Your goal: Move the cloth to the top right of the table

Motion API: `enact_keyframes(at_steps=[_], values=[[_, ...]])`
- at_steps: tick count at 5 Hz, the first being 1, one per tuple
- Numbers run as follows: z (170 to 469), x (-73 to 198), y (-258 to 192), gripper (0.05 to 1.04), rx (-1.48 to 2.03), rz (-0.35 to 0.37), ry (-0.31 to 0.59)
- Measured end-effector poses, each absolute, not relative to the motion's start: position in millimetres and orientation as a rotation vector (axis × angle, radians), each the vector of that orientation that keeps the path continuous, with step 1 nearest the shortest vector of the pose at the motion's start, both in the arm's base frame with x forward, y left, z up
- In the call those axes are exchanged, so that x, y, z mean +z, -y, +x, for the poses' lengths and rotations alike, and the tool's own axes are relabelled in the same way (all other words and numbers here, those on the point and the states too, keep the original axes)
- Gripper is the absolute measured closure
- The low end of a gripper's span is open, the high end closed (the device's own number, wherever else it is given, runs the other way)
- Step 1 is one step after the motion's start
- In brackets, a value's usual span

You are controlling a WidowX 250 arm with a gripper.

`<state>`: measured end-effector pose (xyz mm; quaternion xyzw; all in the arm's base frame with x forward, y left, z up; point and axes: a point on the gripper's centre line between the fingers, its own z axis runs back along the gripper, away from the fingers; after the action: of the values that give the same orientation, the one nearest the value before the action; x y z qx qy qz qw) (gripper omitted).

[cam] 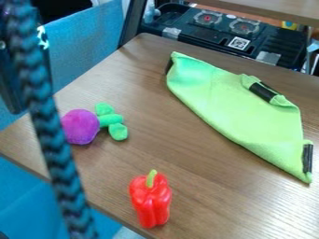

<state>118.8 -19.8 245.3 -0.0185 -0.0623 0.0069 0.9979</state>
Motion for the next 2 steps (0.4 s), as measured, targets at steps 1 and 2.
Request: enact_keyframes(at_steps=[1,2], values=[[119,243,20,0.083,0.014,-0.037,0.123],[161,199,11,0.084,0.090,-0.020,0.067]])
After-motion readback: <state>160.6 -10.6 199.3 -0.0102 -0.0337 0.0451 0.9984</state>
